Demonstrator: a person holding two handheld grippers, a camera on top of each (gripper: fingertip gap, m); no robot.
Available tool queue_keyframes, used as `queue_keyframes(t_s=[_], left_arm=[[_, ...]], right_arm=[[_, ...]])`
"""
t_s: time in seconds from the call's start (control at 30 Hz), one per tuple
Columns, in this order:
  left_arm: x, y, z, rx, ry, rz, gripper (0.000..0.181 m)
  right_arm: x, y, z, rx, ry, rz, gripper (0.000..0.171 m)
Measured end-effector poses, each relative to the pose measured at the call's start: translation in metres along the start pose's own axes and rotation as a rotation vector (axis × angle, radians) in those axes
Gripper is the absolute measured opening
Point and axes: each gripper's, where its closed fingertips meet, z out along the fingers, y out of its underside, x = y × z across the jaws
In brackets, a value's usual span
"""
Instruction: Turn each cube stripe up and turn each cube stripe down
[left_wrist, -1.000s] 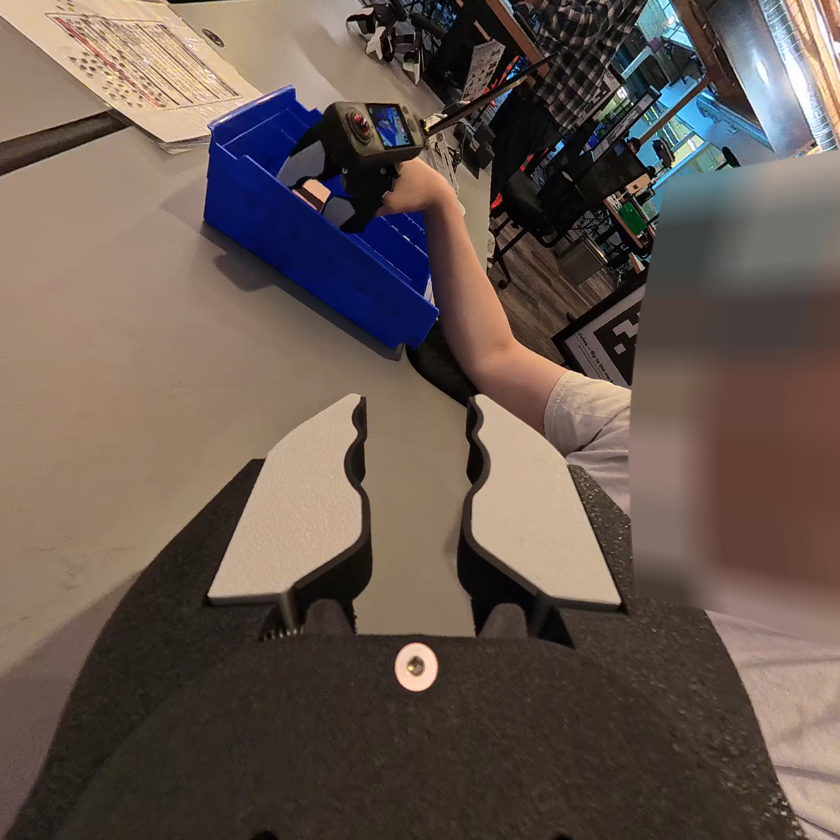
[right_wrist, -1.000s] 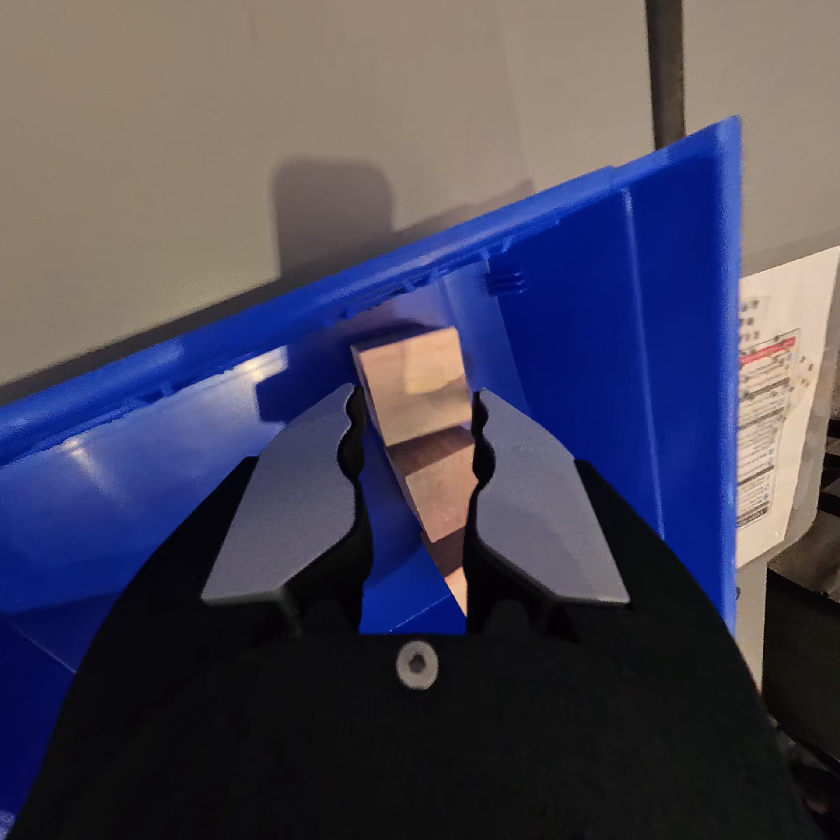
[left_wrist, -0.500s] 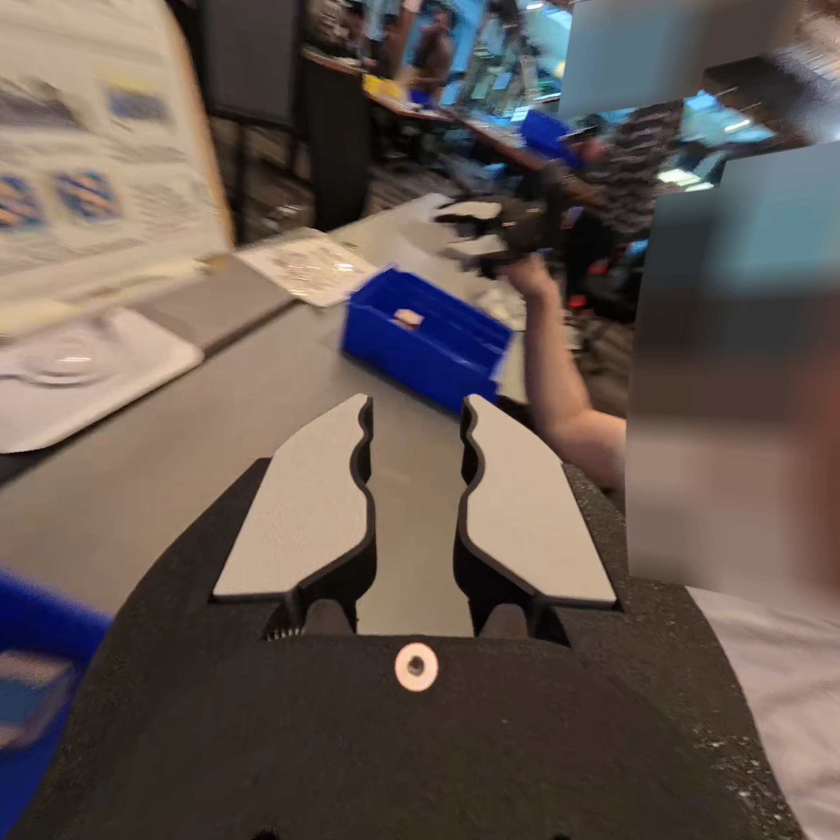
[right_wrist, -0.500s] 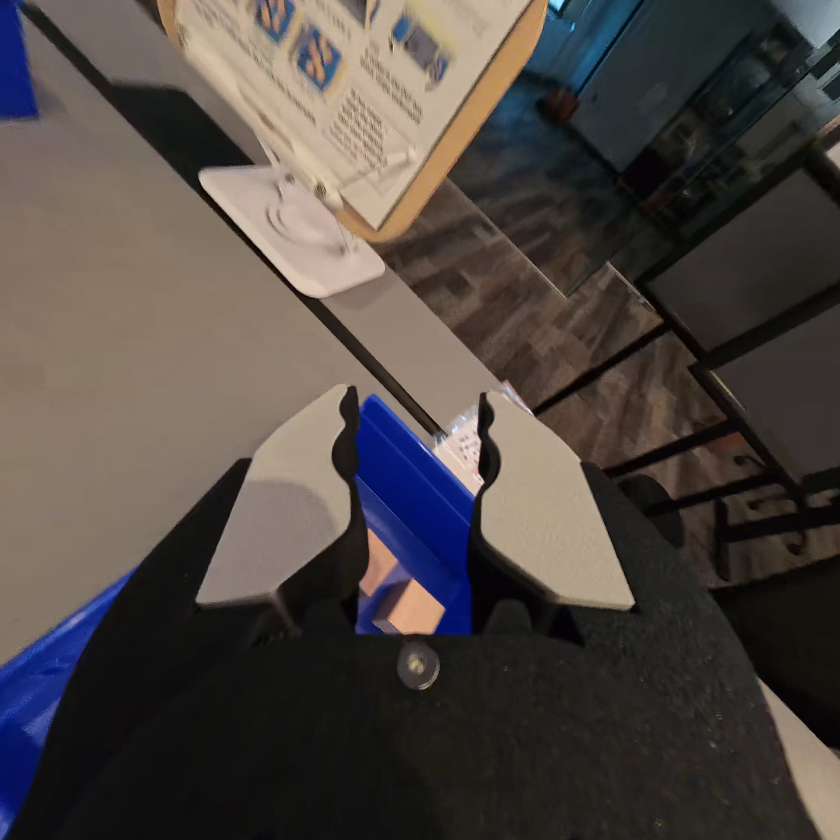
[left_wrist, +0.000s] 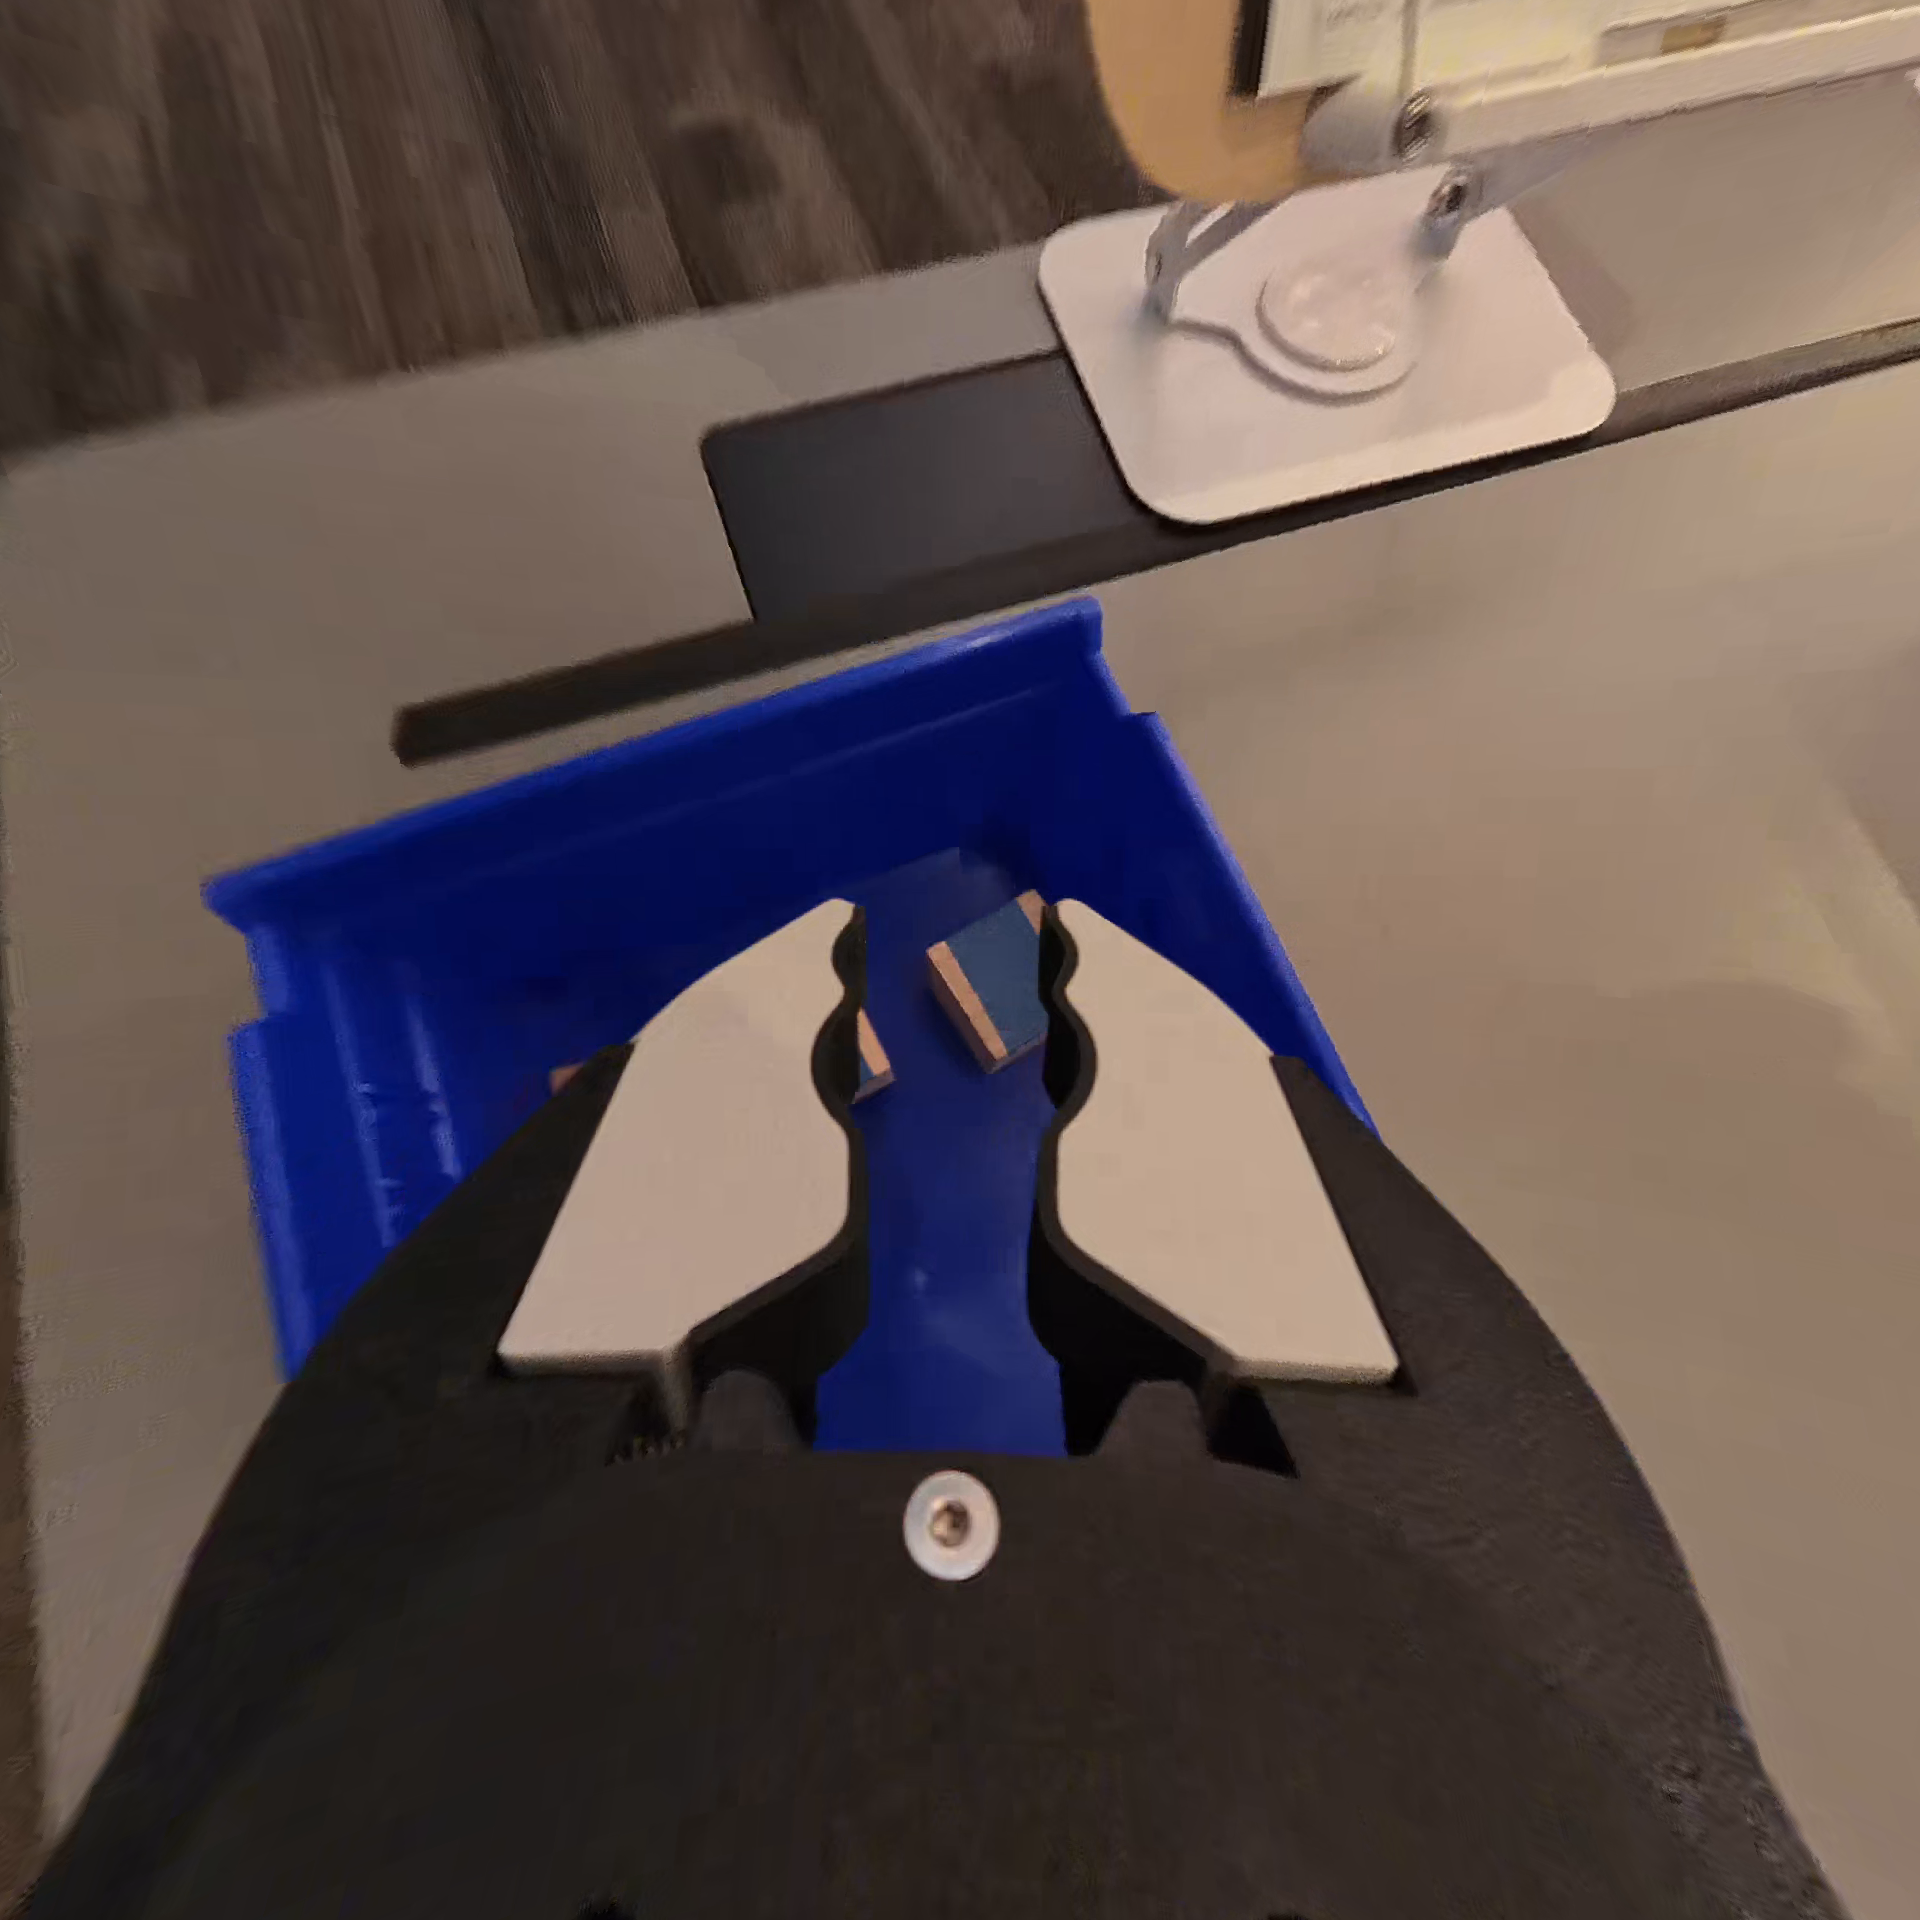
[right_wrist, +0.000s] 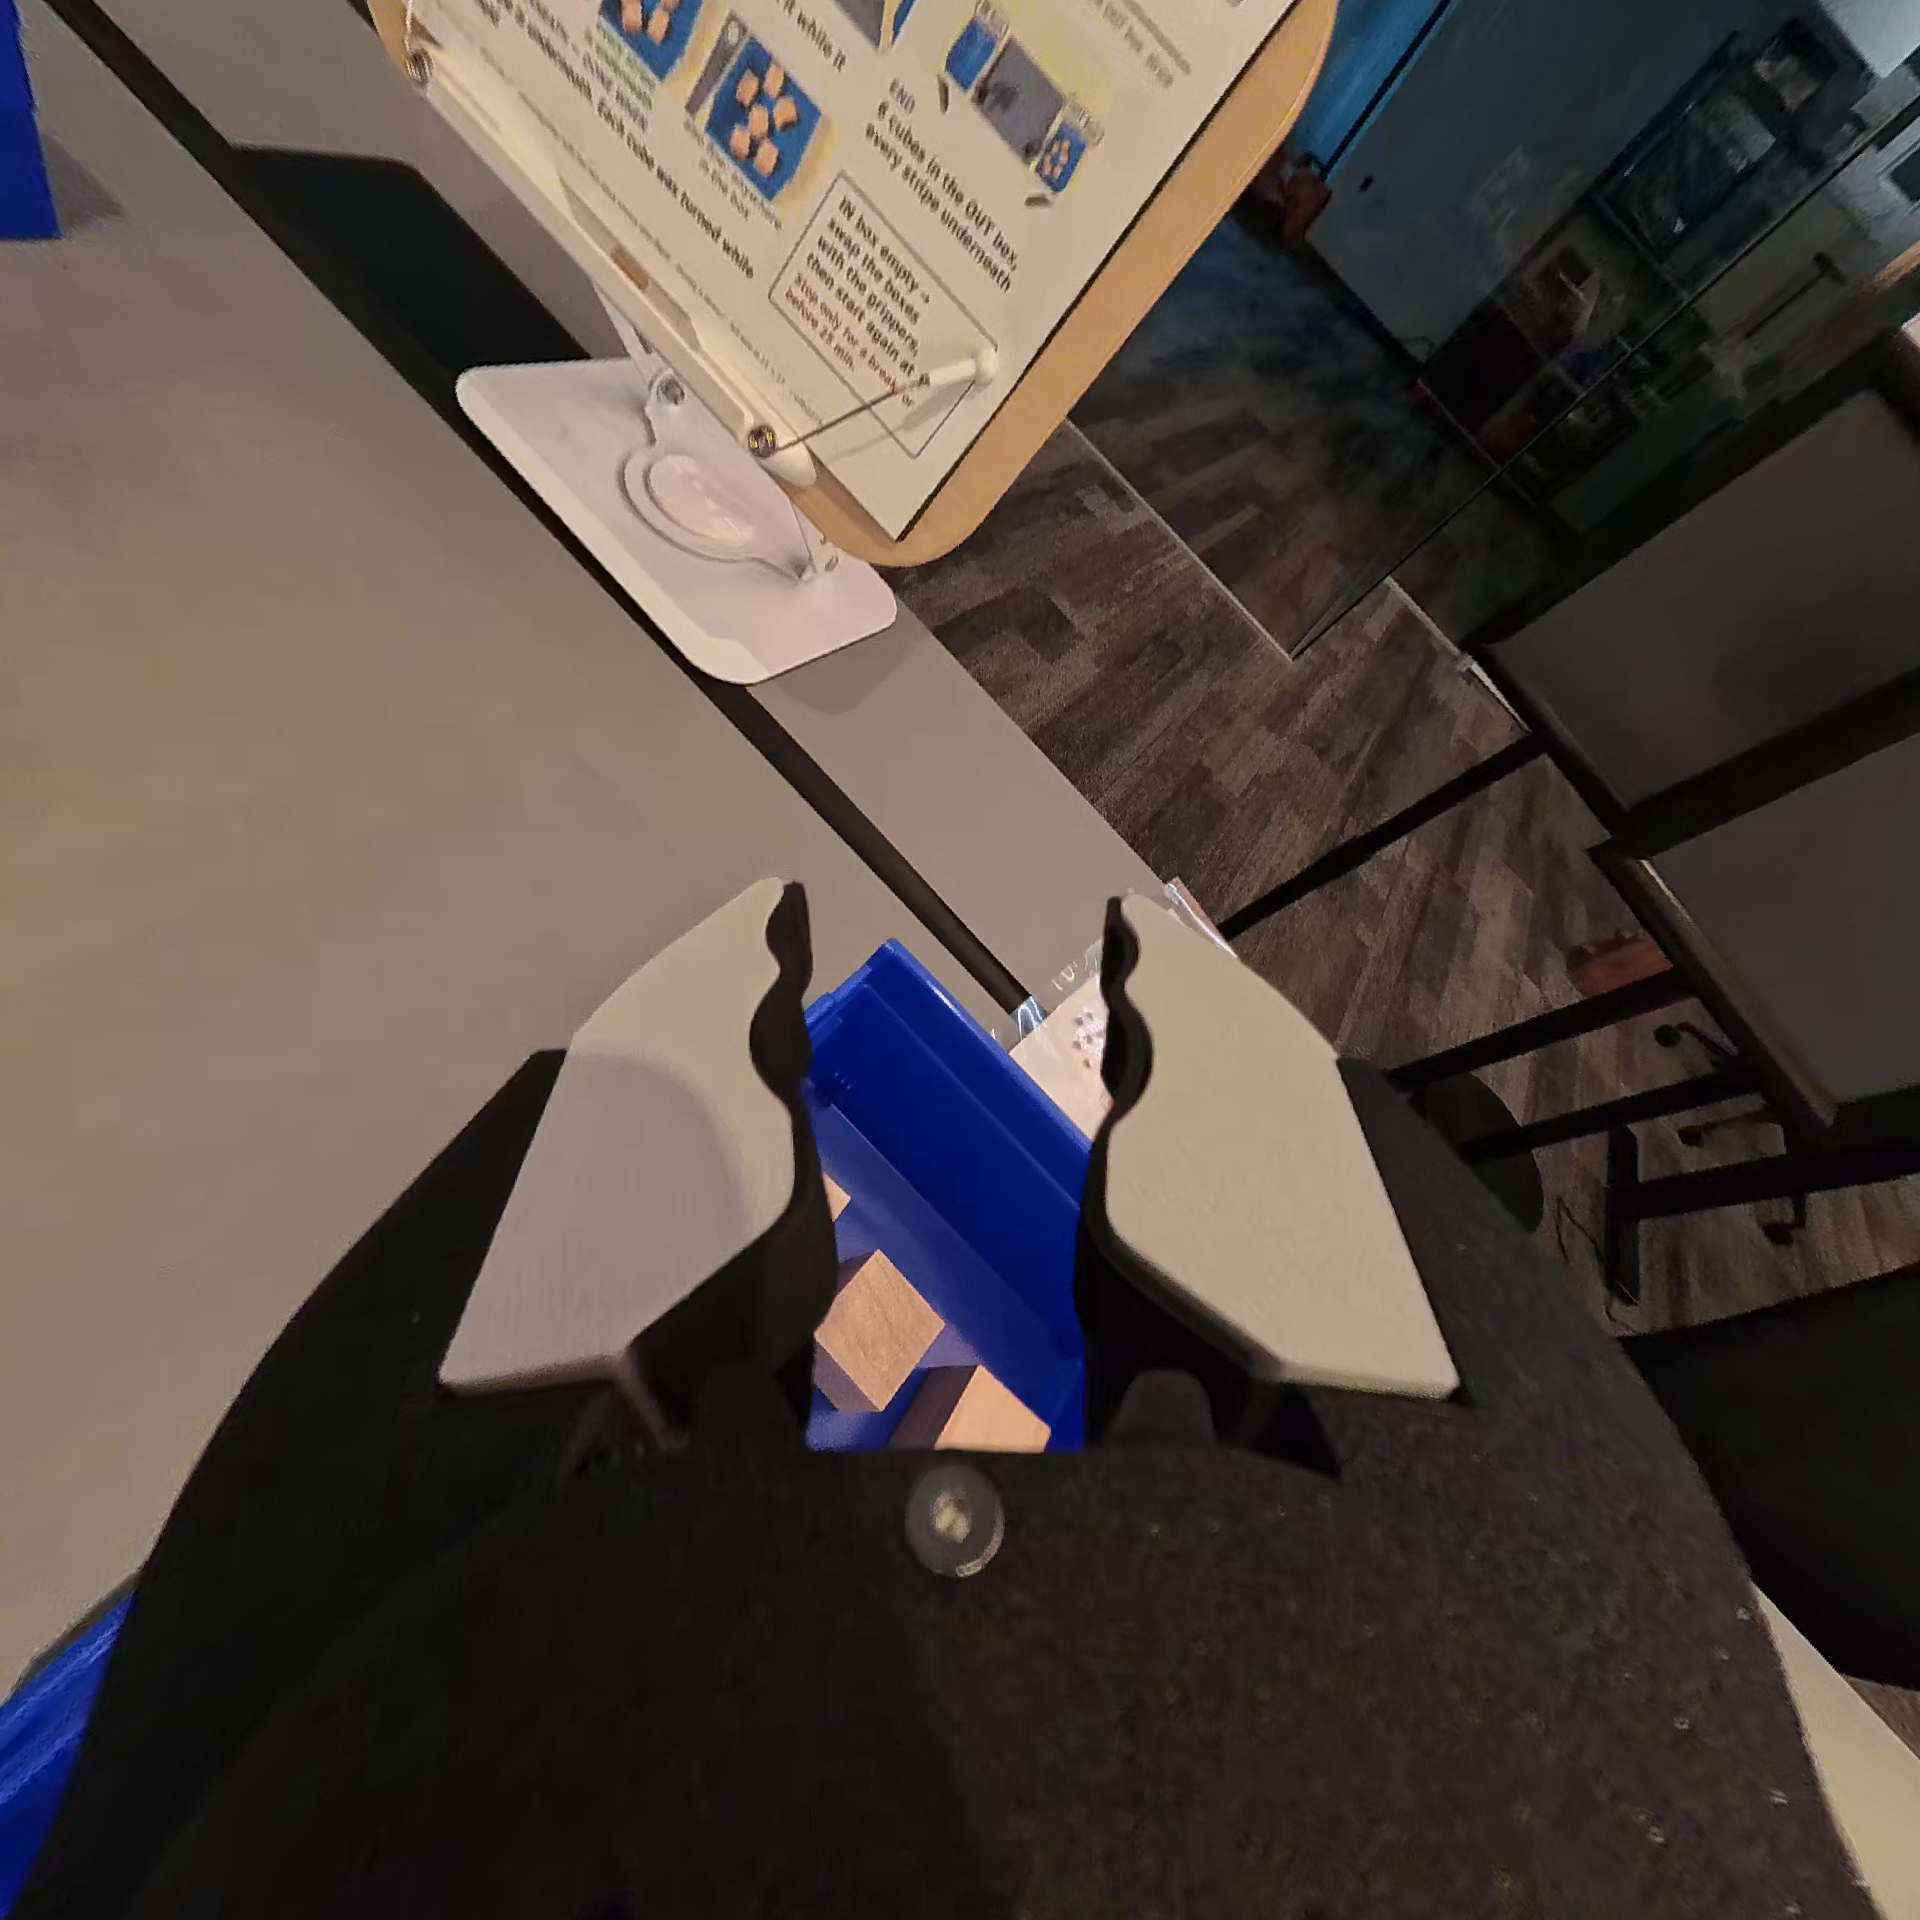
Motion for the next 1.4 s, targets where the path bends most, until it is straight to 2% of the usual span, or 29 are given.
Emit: queue_keyframes(t_s=[0.2, 0.3, 0.5, 0.87, 1.1, 1.27, 1.4], left_arm=[[0.013, 0.023, 0.047, -0.147, -0.003, -0.046, 0.044], [0.022, 0.032, 0.061, -0.2, 0.002, -0.062, 0.044], [0.009, 0.051, 0.074, -0.315, -0.167, 0.0, 0.043], [0.012, 0.063, 0.064, -0.412, -0.177, -0.01, 0.043], [0.012, 0.061, 0.06, -0.421, -0.132, 0.047, 0.036], [0.027, 0.059, 0.055, -0.396, 0.024, 0.042, 0.043], [0.023, 0.066, 0.058, -0.425, 0.037, 0.093, 0.048]], right_arm=[[-0.005, 0.016, 0.011, -0.1, 0.004, -0.066, 0.062], [-0.009, 0.021, 0.015, -0.132, -0.005, -0.088, 0.063], [-0.015, 0.028, 0.02, -0.183, -0.017, -0.122, 0.063], [-0.024, 0.042, 0.03, -0.271, -0.034, -0.165, 0.063], [-0.031, 0.047, 0.035, -0.305, -0.054, -0.188, 0.062], [-0.033, 0.05, 0.037, -0.323, -0.064, -0.193, 0.062], [-0.036, 0.053, 0.039, -0.342, -0.071, -0.203, 0.062]])
